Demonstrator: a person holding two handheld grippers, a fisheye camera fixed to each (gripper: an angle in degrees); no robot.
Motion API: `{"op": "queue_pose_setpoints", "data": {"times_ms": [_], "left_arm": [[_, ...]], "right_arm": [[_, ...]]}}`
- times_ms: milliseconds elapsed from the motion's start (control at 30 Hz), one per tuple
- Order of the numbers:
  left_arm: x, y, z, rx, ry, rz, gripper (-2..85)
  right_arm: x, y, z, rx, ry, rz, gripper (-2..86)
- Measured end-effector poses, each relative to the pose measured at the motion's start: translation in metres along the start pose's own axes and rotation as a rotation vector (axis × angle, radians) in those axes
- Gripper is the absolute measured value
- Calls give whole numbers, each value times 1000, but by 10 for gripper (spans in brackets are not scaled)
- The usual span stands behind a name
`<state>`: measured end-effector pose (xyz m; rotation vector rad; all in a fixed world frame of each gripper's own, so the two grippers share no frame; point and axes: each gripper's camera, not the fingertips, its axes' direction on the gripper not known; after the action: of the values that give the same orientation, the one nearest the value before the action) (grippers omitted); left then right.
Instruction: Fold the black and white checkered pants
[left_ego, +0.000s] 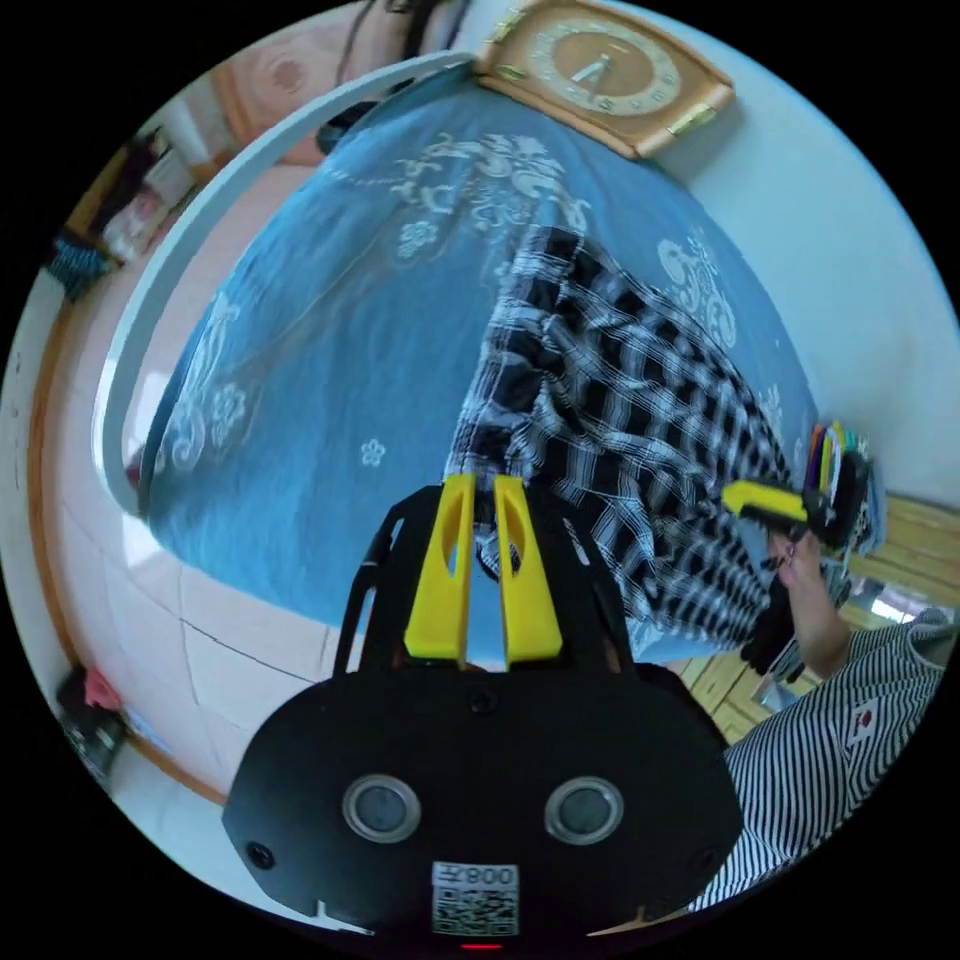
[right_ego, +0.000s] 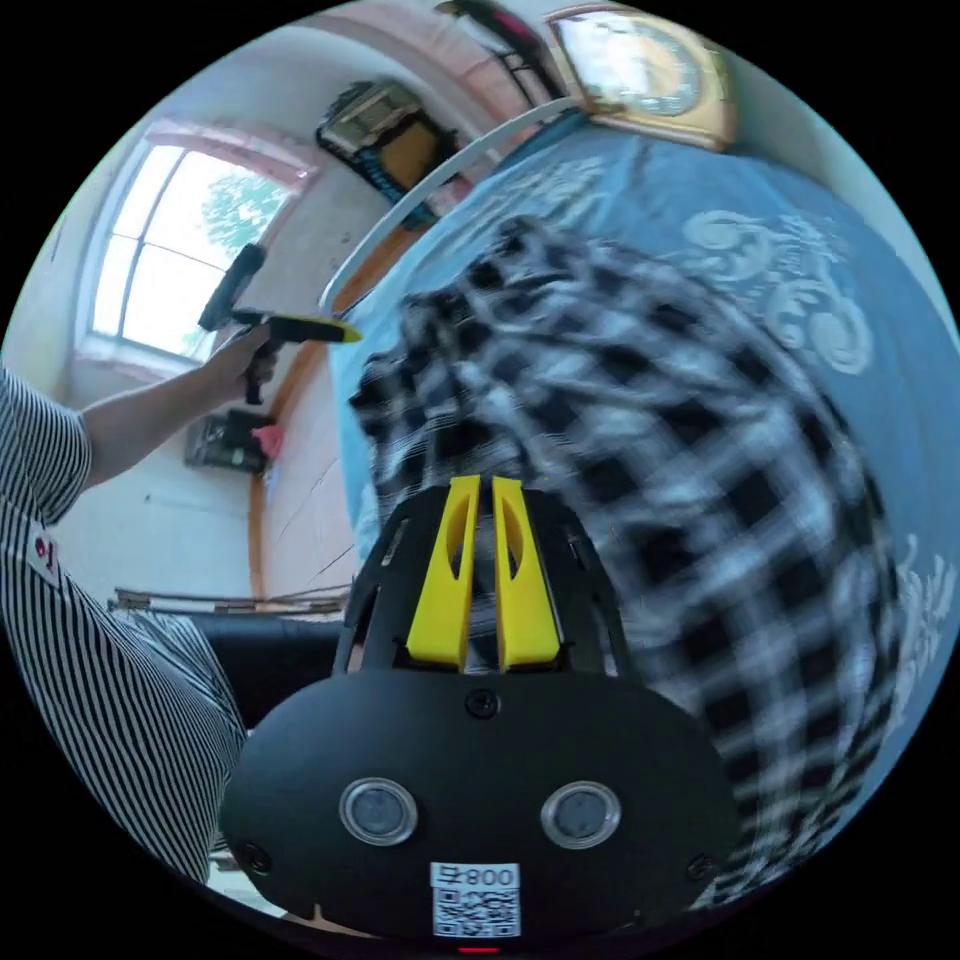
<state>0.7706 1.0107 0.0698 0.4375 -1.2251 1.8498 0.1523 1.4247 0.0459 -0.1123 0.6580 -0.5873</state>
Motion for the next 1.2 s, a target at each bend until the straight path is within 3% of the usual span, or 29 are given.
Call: {"op": "queue_pose_setpoints", "data": {"times_ms": [133,267,333,433,667,767,867,1000,1200], "left_arm": [[-20,6,21,-51,82,-129,62],[-17,-1,35,-96,61,-125,42],[-11,1,25,-73,43,-104,21],[-8,8,6,-39,-19,-100,9],[1,12,6,-76,-52,-116,3],[4,13,6,-87,-72,-144,3],[6,9,0,-94,-206,-194,3],[23,3,-19,-17,-120,-169,5],[97,-42,-36,94,21,123,18]], "right_arm": [[-65,-8,56,-127,7,-175,49],[-94,-13,106,-271,112,-266,29],[-103,-12,111,-244,159,-290,10],[-108,-10,119,-312,34,-296,3],[-115,-13,126,-336,-52,-268,1],[-114,-11,126,-321,-65,-230,1],[-114,-8,126,-325,-105,-197,2],[-105,-4,105,-229,-120,-79,3],[-77,10,51,-104,-97,53,14]]}}
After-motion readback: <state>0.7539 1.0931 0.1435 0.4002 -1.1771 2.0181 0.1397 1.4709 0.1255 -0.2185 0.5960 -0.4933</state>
